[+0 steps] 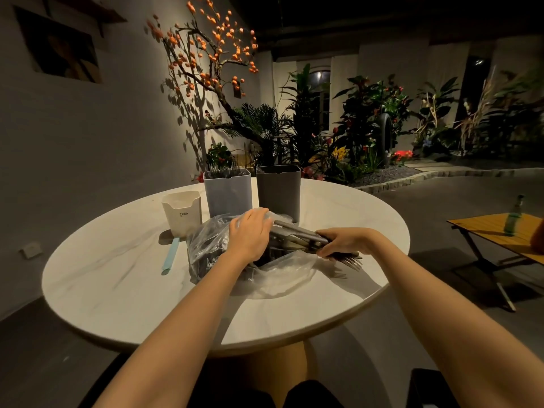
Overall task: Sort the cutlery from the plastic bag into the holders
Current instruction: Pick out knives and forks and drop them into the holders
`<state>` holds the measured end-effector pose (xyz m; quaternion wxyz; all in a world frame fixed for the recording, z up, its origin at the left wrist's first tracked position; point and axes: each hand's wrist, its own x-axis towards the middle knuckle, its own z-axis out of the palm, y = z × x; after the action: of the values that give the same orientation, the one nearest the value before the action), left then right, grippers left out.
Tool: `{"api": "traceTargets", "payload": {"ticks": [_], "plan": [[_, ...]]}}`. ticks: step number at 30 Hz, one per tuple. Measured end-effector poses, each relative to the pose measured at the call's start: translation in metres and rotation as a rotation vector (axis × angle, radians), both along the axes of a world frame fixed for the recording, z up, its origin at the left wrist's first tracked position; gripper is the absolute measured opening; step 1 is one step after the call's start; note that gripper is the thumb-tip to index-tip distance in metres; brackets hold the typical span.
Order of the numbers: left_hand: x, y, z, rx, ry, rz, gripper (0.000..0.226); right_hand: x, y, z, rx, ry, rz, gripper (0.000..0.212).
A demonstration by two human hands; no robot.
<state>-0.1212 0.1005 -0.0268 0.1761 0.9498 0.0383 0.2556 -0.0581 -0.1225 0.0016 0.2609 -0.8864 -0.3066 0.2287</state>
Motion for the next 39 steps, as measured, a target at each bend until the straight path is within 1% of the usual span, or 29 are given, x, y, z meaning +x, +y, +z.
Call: {"api": "traceTargets", "payload": {"ticks": [2,4,7,9,12,14,16,19,22,25,28,30,33,37,39], "plan": [[0.002,0.001,-0.003,-0.050,0.014,-0.007,0.041,0.001,-0.004,-0.001,0.113,0.022,-0.020,0.025],[0.003,0.001,-0.003,-0.041,0.037,-0.002,0.040,0.004,-0.006,-0.002,0.210,0.009,-0.041,0.023],[0.006,0.001,-0.002,0.044,0.102,0.041,0.041,0.007,-0.002,0.000,0.223,-0.030,-0.034,0.023],[0.010,0.000,-0.002,0.029,0.067,0.046,0.035,0.008,0.002,0.000,0.221,-0.036,-0.032,0.025],[0.015,-0.001,-0.001,-0.135,-0.051,0.036,0.031,0.008,0.008,-0.002,0.291,-0.014,-0.047,0.025],[0.017,0.000,0.001,-0.228,-0.083,0.044,0.032,0.010,0.010,-0.005,0.343,0.022,-0.054,0.027],[0.020,0.001,0.002,-0.298,-0.067,0.018,0.034,0.012,0.013,-0.007,0.376,0.071,-0.061,0.027],[0.021,0.001,0.007,-0.458,-0.023,-0.091,0.048,0.014,0.016,-0.010,0.415,0.161,-0.084,0.027],[0.022,0.003,0.007,-0.580,0.035,-0.192,0.046,0.015,0.015,-0.013,0.426,0.212,-0.084,0.025],[0.014,0.001,0.008,-0.638,0.063,-0.262,0.042,0.016,0.013,-0.016,0.443,0.269,-0.082,0.019],[0.010,0.000,0.009,-0.712,0.059,-0.269,0.043,0.014,0.012,-0.016,0.490,0.342,-0.082,0.013],[0.008,0.002,0.009,-0.719,0.093,-0.242,0.052,0.013,0.011,-0.015,0.504,0.376,-0.065,0.011],[0.006,0.003,0.009,-0.629,0.171,-0.179,0.063,0.011,0.010,-0.014,0.488,0.414,-0.019,0.011],[0.008,0.010,0.003,-0.526,0.213,-0.150,0.057,0.011,0.008,-0.012,0.460,0.442,0.022,0.012],[0.002,0.007,0.006,-0.475,0.204,-0.156,0.048,0.009,0.006,-0.011,0.457,0.464,0.021,0.012]]}}
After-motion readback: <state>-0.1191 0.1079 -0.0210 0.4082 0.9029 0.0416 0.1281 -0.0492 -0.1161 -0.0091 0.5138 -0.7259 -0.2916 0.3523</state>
